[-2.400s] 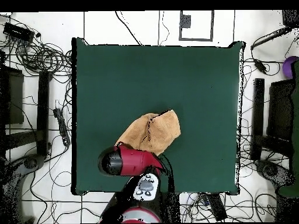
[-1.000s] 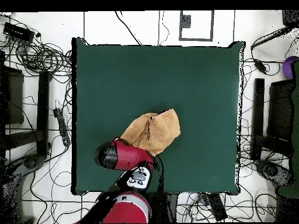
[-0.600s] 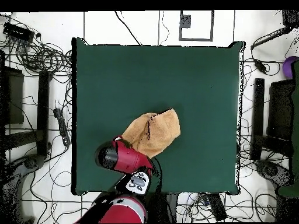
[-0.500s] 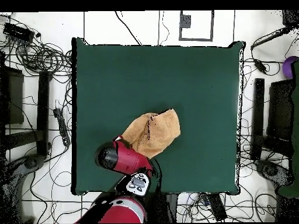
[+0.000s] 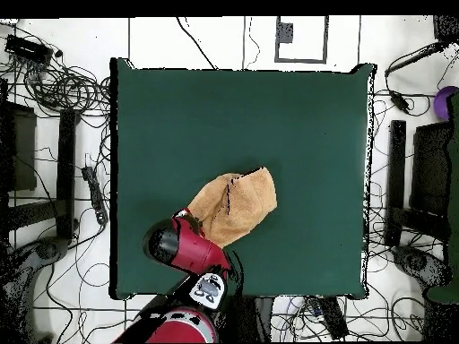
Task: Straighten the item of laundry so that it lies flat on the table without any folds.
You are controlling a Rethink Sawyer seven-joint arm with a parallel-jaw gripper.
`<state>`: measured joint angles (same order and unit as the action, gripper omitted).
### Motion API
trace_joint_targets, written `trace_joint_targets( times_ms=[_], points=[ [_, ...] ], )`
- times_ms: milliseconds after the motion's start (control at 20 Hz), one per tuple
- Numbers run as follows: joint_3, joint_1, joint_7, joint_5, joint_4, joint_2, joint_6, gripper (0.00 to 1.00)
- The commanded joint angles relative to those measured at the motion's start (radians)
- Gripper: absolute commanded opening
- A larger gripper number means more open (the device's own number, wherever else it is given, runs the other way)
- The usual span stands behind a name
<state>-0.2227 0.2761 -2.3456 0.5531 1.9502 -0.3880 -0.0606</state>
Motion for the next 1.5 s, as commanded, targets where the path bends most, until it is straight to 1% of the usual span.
trace_joint_targets(
  times_ms=[50,150,250,300,400,450,500,600,750,900,1000,1100,1200,1400,1500],
  points=[
    [0.269,0.085,-0.386,0.178,-0.009,0.101,0.042,0.0],
    [0.254,0.112,-0.392,0.214,-0.014,0.096,0.021,0.0],
    [0.208,0.167,-0.398,0.26,-0.036,0.099,-0.025,0.0],
    [0.2,0.177,-0.394,0.273,-0.039,0.099,-0.032,0.0],
    [0.122,0.25,-0.391,0.297,-0.077,0.103,-0.109,0.0],
    [0.091,0.272,-0.383,0.296,-0.088,0.102,-0.144,0.0],
    [0.07,0.284,-0.37,0.291,-0.094,0.1,-0.166,0.0],
    [-0.022,0.336,-0.336,0.243,-0.142,0.1,-0.266,0.0],
    [-0.1,0.344,-0.209,0.129,-0.198,0.092,-0.365,0.0],
    [-0.076,0.324,-0.187,0.102,-0.217,0.072,-0.39,0.0],
    [-0.074,0.329,-0.19,0.086,-0.255,0.078,-0.41,0.0],
    [-0.056,0.317,-0.182,0.079,-0.277,0.094,-0.386,0.0],
    [-0.016,0.291,-0.168,0.082,-0.28,0.129,-0.315,0.0],
    [0.028,0.256,-0.14,0.068,-0.289,0.173,-0.229,0.0],
    [0.03,0.259,-0.151,0.068,-0.298,0.18,-0.234,0.0]
  ],
)
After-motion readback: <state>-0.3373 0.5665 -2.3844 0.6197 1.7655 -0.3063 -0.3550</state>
